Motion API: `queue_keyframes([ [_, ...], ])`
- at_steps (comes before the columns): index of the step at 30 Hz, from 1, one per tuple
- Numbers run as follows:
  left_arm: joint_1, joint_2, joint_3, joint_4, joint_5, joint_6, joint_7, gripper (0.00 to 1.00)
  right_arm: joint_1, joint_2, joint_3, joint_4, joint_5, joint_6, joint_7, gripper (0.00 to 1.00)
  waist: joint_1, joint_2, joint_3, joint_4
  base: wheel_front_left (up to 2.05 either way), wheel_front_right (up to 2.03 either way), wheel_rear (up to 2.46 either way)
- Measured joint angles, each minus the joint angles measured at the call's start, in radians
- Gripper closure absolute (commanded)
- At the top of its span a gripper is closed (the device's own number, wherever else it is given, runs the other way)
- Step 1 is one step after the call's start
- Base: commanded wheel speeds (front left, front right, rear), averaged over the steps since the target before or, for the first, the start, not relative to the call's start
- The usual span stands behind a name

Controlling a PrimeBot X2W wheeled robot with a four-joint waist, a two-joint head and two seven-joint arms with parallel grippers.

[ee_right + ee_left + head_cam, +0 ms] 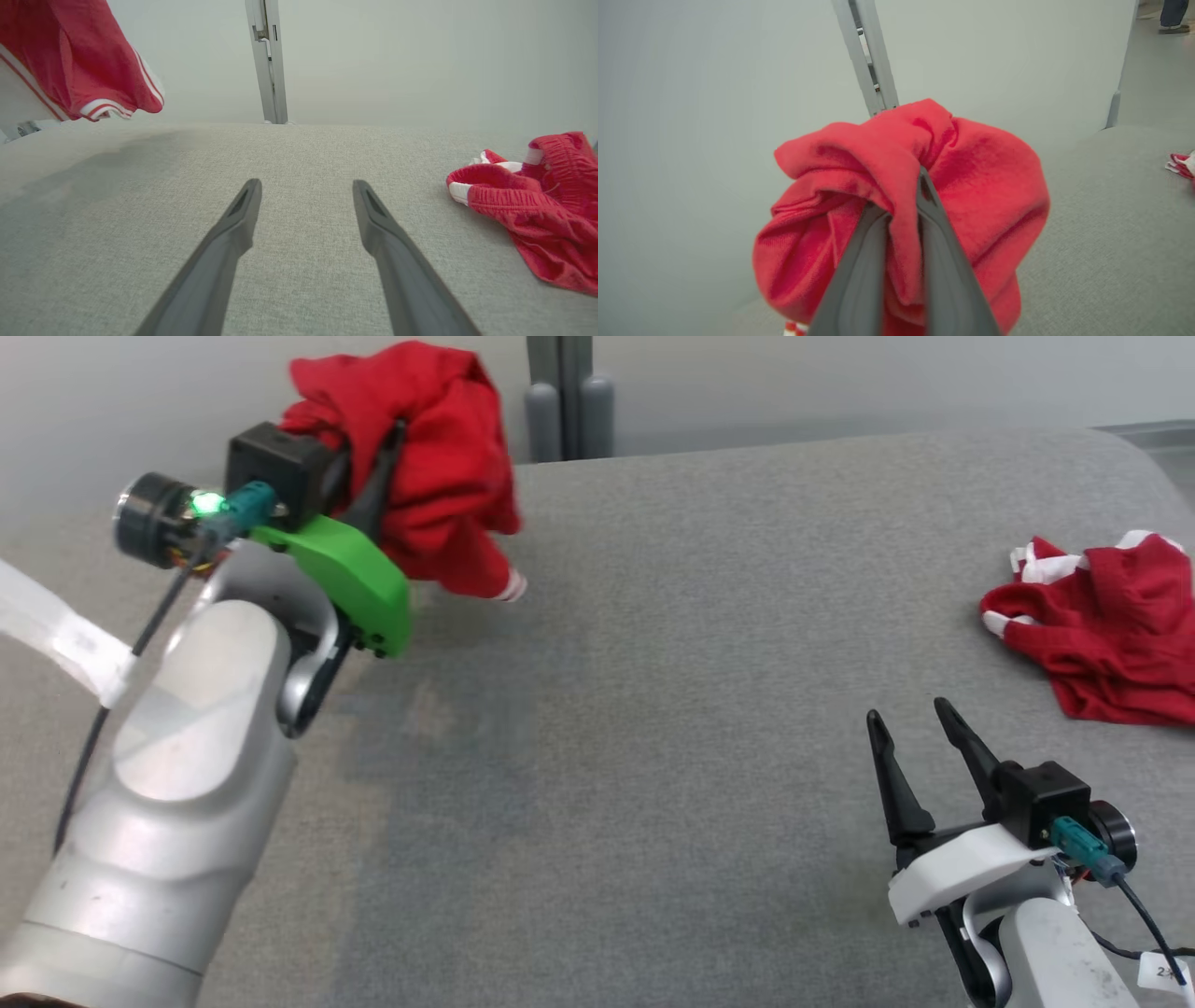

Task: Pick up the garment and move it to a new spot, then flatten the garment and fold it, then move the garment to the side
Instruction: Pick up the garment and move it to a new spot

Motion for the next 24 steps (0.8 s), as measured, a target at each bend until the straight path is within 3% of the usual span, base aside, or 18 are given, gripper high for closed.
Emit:
queue_keyframes([
  [9, 0.096, -0.068, -0.118, -0.140, -0.083, 0.000, 0.006, 1.00, 0.027, 0.000, -0.022, -0.004, 0.007, 0.000, 0.000, 0.00, 0.0000, 0.0000, -0.042, -0.115, 0.00, 0.00, 0.00],
  [16, 0.196, -0.046, -0.176, 0.021, -0.113, -0.001, -0.003, 1.00, 0.018, 0.000, -0.014, -0.017, 0.019, 0.000, 0.000, 0.00, 0.0000, 0.0000, -0.018, -0.159, 0.00, 0.00, 0.00],
  [21, 0.214, -0.039, -0.183, 0.151, -0.119, -0.001, -0.073, 1.00, 0.005, 0.000, -0.016, -0.019, 0.025, 0.000, 0.000, 0.00, 0.0000, 0.0000, 0.017, -0.168, 0.00, 0.00, 0.00],
  [22, 0.217, -0.043, -0.183, 0.167, -0.121, -0.001, -0.088, 0.92, 0.005, 0.000, -0.016, -0.019, 0.025, 0.000, 0.000, 0.00, 0.0000, 0.0000, 0.021, -0.168, 0.00, 0.00, 0.00],
  [23, 0.222, -0.051, -0.183, 0.188, -0.127, -0.001, -0.107, 0.65, 0.005, 0.000, -0.017, -0.019, 0.025, 0.000, 0.000, 0.00, 0.0000, 0.0000, 0.025, -0.168, 0.00, 0.00, 0.00],
  [24, 0.228, -0.060, -0.183, 0.206, -0.132, -0.001, -0.123, 0.33, 0.004, 0.000, -0.018, -0.018, 0.025, 0.000, 0.000, 0.00, 0.0000, 0.0000, 0.028, -0.167, 0.00, 0.00, 0.00],
])
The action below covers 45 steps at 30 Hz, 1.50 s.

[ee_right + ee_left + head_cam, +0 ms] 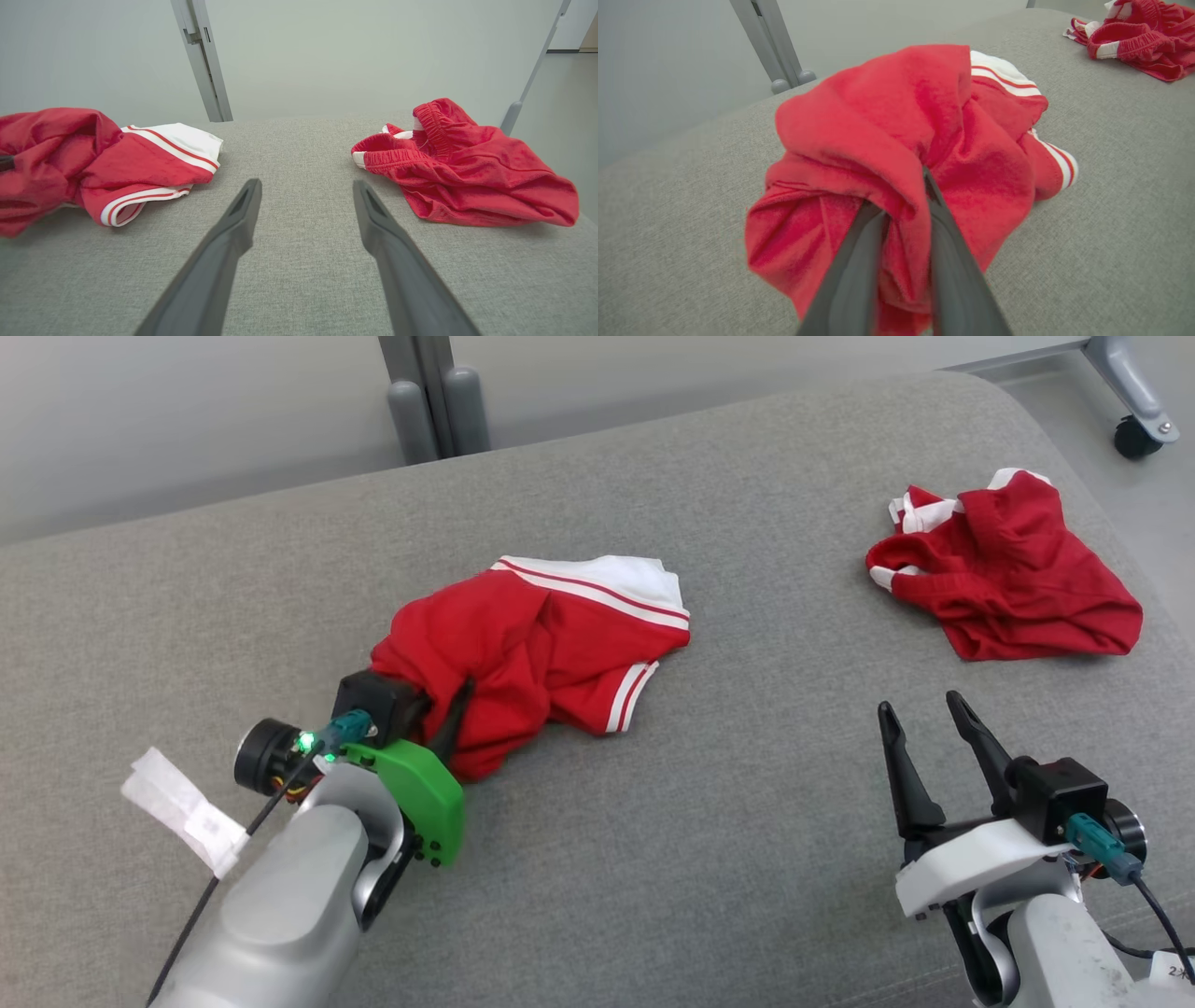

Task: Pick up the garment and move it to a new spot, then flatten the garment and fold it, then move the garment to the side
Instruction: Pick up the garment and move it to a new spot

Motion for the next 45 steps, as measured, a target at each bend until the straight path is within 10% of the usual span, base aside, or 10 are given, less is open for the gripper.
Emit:
queue_keyframes([
  [1, 0.004, -0.007, -0.002, 0.016, -0.004, 0.000, -0.016, 0.00, 0.000, 0.000, -0.002, 0.002, 0.000, 0.000, 0.000, 0.00, 0.0000, 0.0000, 0.001, 0.002, 0.00, 0.00, 0.00],
  [11, 0.040, -0.070, 0.066, 0.067, -0.034, 0.004, -0.089, 0.00, -0.011, 0.000, -0.017, 0.007, -0.010, 0.000, 0.000, 0.00, 0.0000, 0.0000, -0.019, 0.037, 0.00, 0.00, 0.00],
  [45, 0.622, -0.175, 0.638, -0.439, 0.199, 0.059, -0.092, 0.00, 0.145, 0.000, -0.009, -0.030, 0.009, 0.000, 0.000, 0.00, 0.0000, 0.0000, -0.159, 0.131, 0.00, 0.00, 0.00],
])
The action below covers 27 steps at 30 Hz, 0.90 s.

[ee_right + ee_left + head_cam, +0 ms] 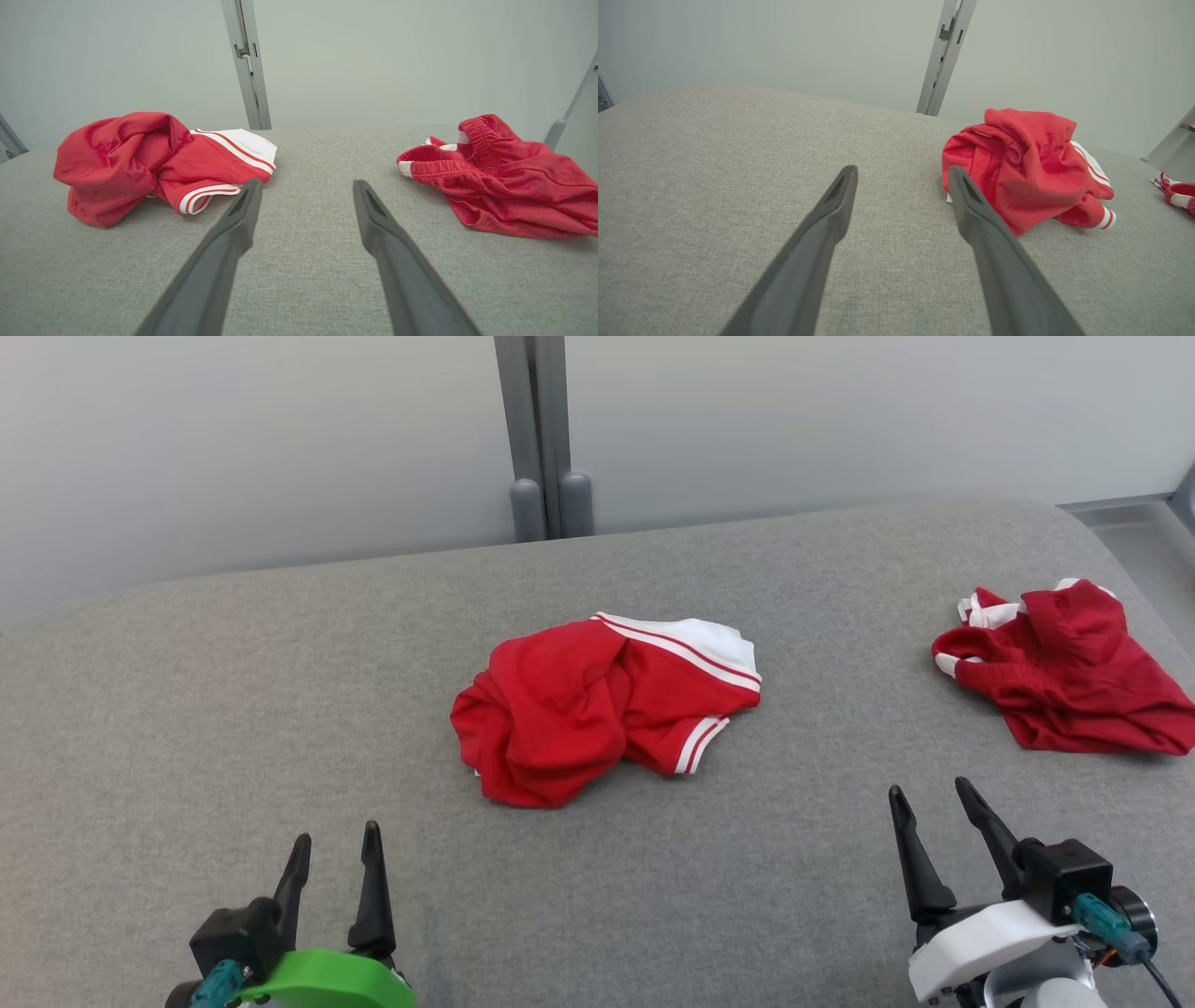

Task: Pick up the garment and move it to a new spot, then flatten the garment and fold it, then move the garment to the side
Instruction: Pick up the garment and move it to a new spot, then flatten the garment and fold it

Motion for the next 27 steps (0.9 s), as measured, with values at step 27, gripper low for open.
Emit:
queue_keyframes([
  [27, 0.051, -0.005, -0.003, -0.026, -0.008, 0.006, 0.000, 0.00, 0.021, 0.000, 0.005, 0.026, 0.015, 0.000, 0.000, 0.00, 0.0000, 0.0000, -0.010, 0.005, 0.00, 0.00, 0.00],
])
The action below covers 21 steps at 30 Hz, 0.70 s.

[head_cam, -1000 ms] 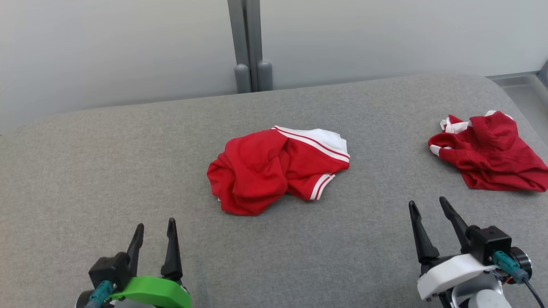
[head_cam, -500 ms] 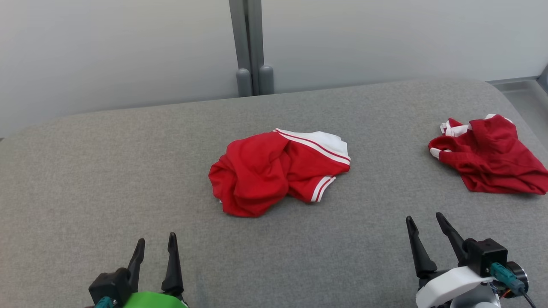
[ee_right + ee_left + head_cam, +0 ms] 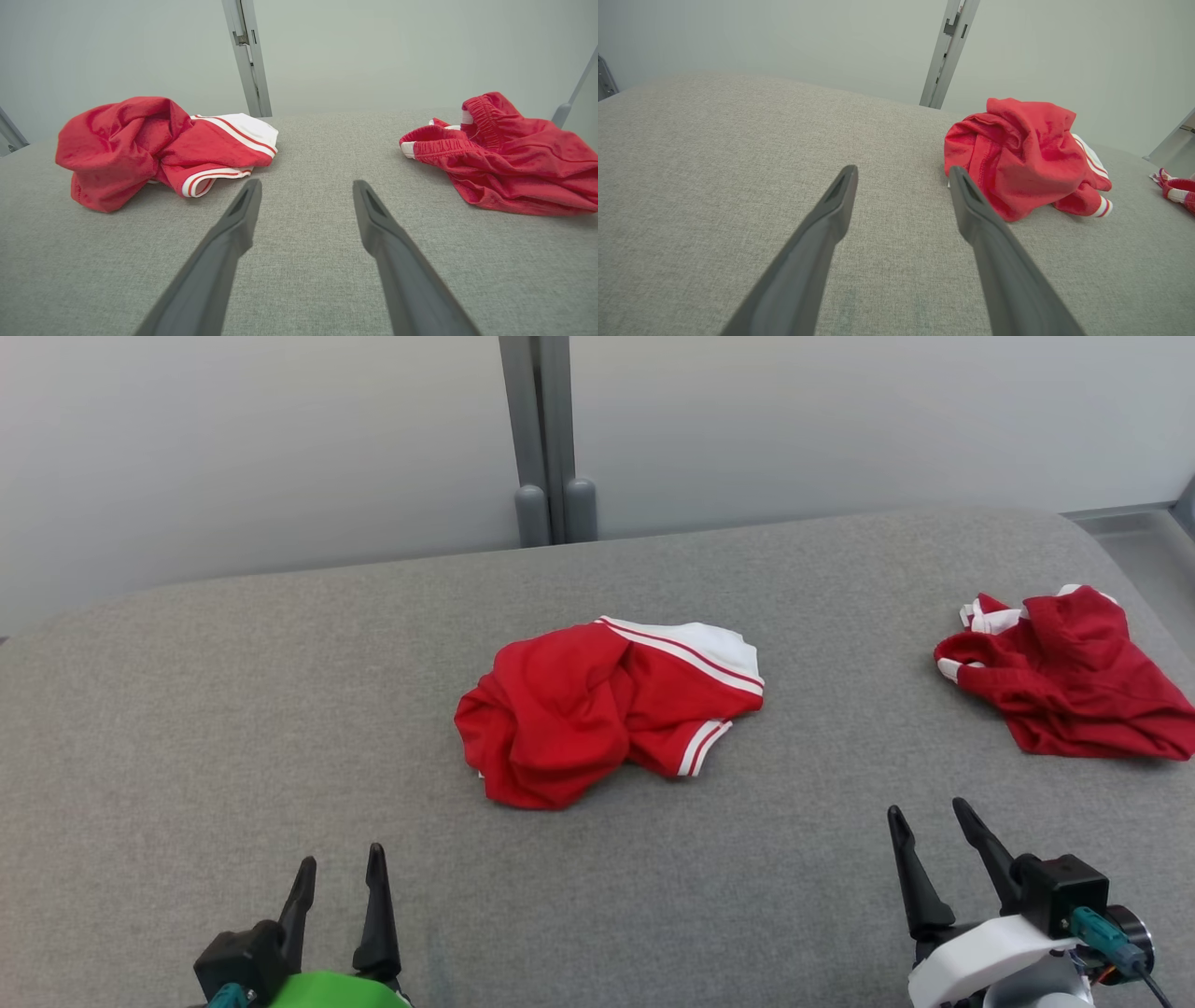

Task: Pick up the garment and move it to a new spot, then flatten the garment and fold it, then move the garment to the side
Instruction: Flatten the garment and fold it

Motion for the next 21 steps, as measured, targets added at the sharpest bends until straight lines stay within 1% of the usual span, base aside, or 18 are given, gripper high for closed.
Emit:
queue_keyframes([
  [7, -0.001, 0.000, 0.000, -0.001, 0.000, 0.003, 0.000, 0.00, -0.004, 0.000, -0.005, 0.001, -0.008, 0.000, 0.000, 0.00, 0.0000, 0.0000, 0.006, 0.003, 0.00, 0.00, 0.00],
  [12, -0.004, 0.000, -0.003, -0.007, 0.000, 0.003, 0.000, 0.00, -0.037, 0.000, -0.010, 0.015, -0.031, 0.000, 0.000, 0.00, 0.0000, 0.0000, 0.020, 0.009, 0.00, 0.00, 0.00],
  [16, -0.028, 0.000, -0.007, -0.017, 0.003, 0.003, 0.000, 0.00, -0.121, 0.000, -0.010, 0.055, -0.077, 0.000, 0.000, 0.00, 0.0000, 0.0000, 0.046, 0.015, 0.00, 0.00, 0.00],
  [21, -0.070, -0.001, -0.020, -0.040, 0.006, 0.002, 0.000, 0.00, -0.287, 0.000, 0.000, 0.190, -0.155, 0.000, 0.007, 0.00, 0.0000, 0.0000, 0.098, 0.027, 0.00, 0.00, 0.00],
])
